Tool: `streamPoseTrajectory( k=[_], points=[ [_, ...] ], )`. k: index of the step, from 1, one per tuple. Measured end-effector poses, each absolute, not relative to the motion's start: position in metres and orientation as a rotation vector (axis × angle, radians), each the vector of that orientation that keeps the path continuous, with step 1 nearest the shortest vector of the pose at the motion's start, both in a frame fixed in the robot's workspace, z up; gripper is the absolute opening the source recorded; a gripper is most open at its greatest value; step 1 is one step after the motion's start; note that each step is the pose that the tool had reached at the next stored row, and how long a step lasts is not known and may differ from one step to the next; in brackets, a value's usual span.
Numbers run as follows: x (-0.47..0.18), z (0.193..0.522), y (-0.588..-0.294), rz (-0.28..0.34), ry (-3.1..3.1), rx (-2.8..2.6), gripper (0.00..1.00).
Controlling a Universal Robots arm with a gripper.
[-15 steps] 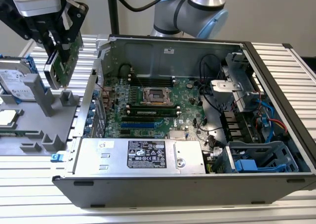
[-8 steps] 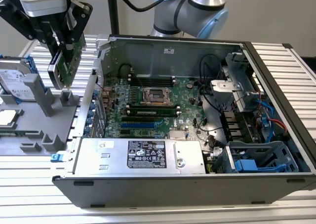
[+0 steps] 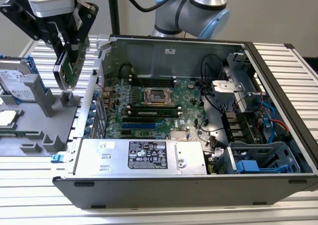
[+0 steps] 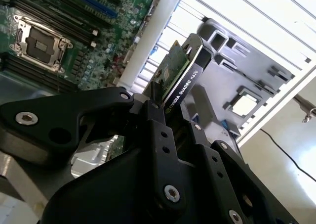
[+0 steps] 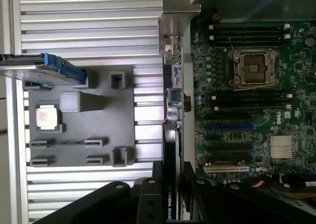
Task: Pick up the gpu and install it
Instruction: 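Pick up the gpu and move the gpu toward the slot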
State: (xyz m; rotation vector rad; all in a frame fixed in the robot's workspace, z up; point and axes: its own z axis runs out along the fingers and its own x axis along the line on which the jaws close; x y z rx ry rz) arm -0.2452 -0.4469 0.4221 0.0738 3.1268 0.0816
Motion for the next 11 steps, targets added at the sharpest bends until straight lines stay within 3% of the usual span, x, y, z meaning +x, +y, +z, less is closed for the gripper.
streamPoseTrajectory(
  k=[11],
  points=[
    [-0.2344, 0.4222, -0.4469, 0.081, 3.127, 0.074, 0.0]
  ],
)
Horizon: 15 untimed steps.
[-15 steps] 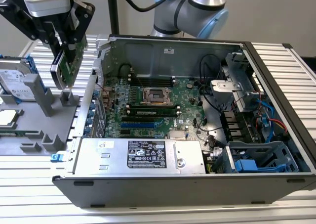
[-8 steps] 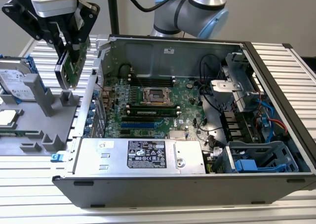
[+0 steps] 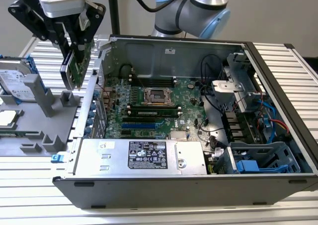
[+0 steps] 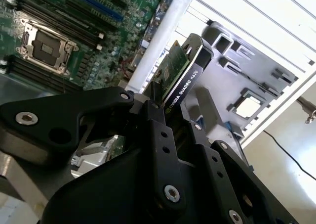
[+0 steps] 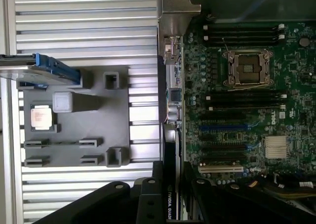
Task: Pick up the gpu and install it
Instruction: 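Pick up the gpu and move the gpu toward the slot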
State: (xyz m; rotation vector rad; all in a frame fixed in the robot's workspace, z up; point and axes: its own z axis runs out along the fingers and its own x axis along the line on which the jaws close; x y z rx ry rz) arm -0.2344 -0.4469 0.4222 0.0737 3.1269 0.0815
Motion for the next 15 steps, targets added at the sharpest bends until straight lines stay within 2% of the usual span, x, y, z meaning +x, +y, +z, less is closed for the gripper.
streamPoseTrajectory(
  k=[15],
  points=[
    [-0.221, 0.422, -0.447, 0.081, 3.127, 0.074, 0.0]
  ],
)
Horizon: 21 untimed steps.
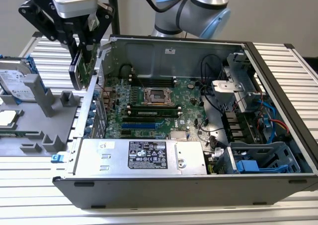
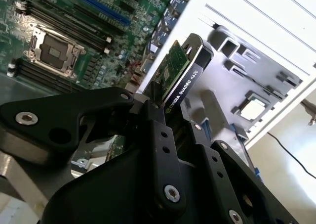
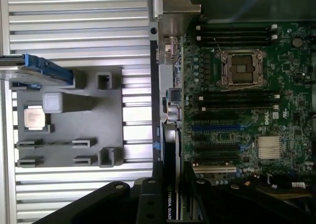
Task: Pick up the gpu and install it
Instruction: 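Pick up the gpu and move the gpu toward the slot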
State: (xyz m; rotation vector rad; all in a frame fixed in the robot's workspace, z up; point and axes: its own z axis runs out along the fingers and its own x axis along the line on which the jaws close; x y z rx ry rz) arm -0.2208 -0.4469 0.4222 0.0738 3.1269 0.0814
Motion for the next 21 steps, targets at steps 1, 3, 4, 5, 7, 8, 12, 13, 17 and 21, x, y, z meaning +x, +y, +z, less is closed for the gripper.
streamPoseTrajectory(
  k=[1, 3, 4, 5, 7, 8, 12, 13, 17, 21],
  points=[
    [-0.22, 0.422, -0.447, 0.081, 3.127, 0.074, 0.0],
    [-0.219, 0.422, -0.447, 0.082, 3.127, 0.074, 0.0],
    [-0.218, 0.422, -0.447, 0.082, 3.127, 0.074, 0.0],
    [-0.217, 0.422, -0.447, 0.081, 3.127, 0.074, 0.0],
    [-0.215, 0.422, -0.447, 0.081, 3.127, 0.074, 0.0],
    [-0.215, 0.422, -0.447, 0.081, 3.127, 0.074, 0.0],
    [-0.211, 0.422, -0.447, 0.082, 3.127, 0.074, 0.0],
    [-0.21, 0.422, -0.447, 0.081, 3.127, 0.074, 0.0],
    [-0.207, 0.422, -0.447, 0.081, 3.127, 0.074, 0.0],
    [-0.204, 0.422, -0.447, 0.081, 3.127, 0.074, 0.0]
  ],
)
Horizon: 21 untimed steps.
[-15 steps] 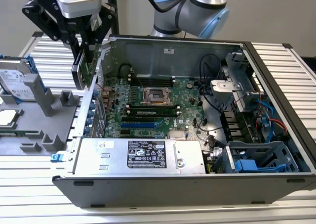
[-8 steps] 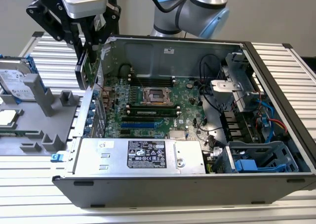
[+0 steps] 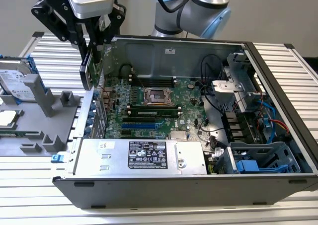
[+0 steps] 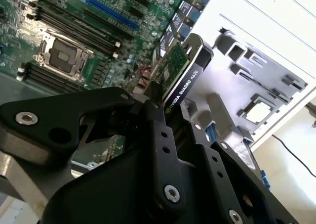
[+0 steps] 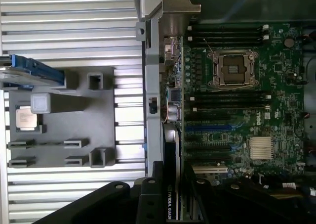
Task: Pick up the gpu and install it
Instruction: 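Pick up the gpu and move the gpu toward the slot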
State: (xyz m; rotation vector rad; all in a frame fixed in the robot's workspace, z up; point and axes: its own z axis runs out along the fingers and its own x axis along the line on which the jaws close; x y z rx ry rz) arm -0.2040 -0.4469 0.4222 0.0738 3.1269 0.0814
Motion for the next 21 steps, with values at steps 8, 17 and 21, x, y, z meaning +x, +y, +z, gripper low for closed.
streamPoseTrajectory(
  k=[8, 17, 21],
  points=[
    [-0.197, 0.422, -0.447, 0.081, 3.127, 0.074, 0.0],
    [-0.19, 0.422, -0.447, 0.081, 3.127, 0.074, 0.0],
    [-0.187, 0.422, -0.447, 0.081, 3.127, 0.074, 0.0]
  ],
)
